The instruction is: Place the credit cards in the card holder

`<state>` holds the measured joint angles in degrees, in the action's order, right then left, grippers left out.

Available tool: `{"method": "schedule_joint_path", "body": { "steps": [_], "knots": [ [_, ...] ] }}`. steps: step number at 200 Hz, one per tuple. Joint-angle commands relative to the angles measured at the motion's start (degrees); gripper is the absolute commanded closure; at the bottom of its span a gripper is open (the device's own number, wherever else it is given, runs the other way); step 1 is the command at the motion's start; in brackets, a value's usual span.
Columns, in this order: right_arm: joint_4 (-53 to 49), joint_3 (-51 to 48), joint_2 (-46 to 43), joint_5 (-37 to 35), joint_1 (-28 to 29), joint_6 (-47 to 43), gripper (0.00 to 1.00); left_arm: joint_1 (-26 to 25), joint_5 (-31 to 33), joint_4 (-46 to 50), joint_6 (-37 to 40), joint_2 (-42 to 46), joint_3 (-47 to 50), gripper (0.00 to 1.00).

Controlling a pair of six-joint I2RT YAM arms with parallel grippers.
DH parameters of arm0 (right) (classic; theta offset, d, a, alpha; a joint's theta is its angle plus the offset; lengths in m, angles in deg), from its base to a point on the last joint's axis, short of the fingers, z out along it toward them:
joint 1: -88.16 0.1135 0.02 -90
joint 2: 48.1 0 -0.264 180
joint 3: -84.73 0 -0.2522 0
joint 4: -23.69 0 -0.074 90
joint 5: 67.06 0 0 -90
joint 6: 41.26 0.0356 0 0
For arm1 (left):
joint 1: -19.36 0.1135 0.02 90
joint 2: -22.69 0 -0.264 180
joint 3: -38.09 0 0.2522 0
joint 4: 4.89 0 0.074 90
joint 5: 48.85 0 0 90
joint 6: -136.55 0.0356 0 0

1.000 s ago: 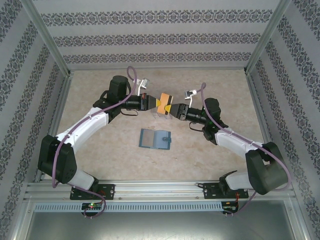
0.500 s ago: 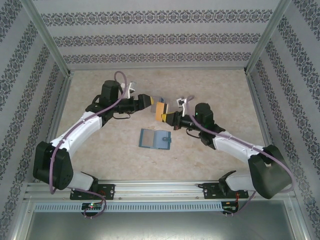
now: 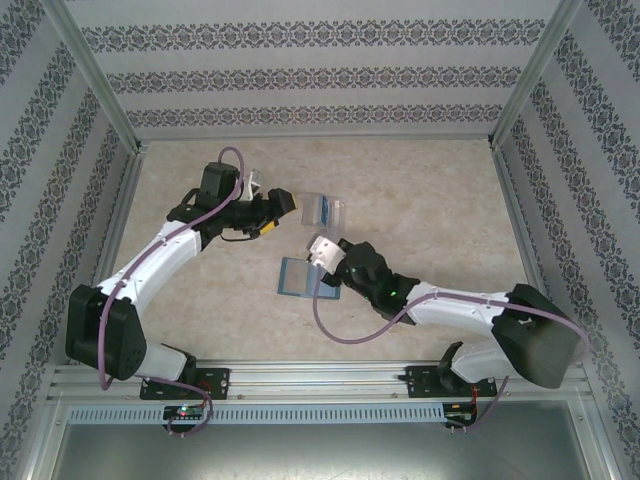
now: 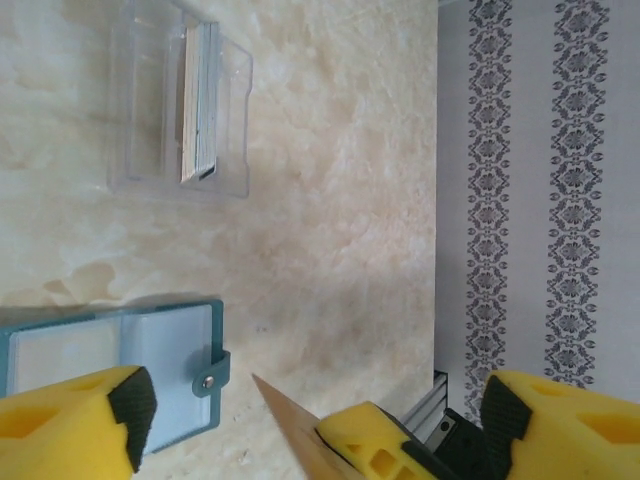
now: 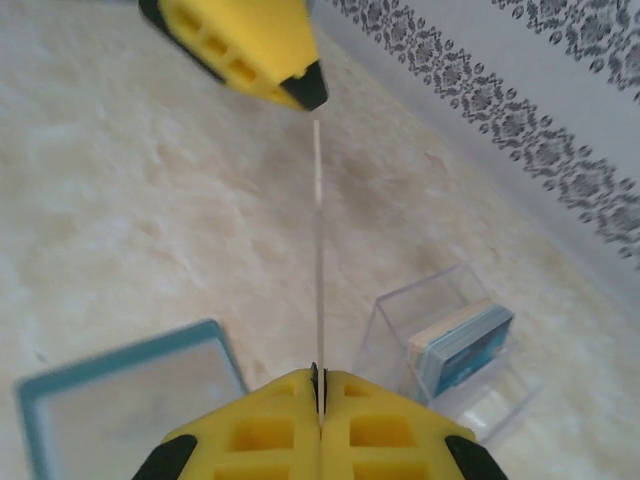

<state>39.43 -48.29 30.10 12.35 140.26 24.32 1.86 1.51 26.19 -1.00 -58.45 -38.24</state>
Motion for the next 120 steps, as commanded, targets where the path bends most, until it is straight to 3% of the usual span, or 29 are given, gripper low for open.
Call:
{"method": "schedule_joint_path", "body": {
  "steps": [1, 22, 84, 120],
  "knots": [
    [3.4, 3.7, 3.5, -13.1, 2.2, -12.4, 1.0, -0.4, -2.8, -1.6, -4.6, -0.5, 2.2, 0.22],
    [7.0, 4.9, 6.1, -16.8, 3.5, -14.9, 1.0, -0.5, -4.6, -1.5, -5.5, -1.4, 2.3, 0.31],
    [9.9, 7.7, 9.7, -19.1, 6.9, -20.6, 1.0, -1.1, -3.5, 0.4, -5.4, -2.3, 2.7, 0.39],
    [10.2, 10.5, 12.6, -22.7, 7.7, -21.1, 1.0, -1.1, -5.2, -1.0, -6.0, -4.1, 2.0, 0.65]
  ]
}}
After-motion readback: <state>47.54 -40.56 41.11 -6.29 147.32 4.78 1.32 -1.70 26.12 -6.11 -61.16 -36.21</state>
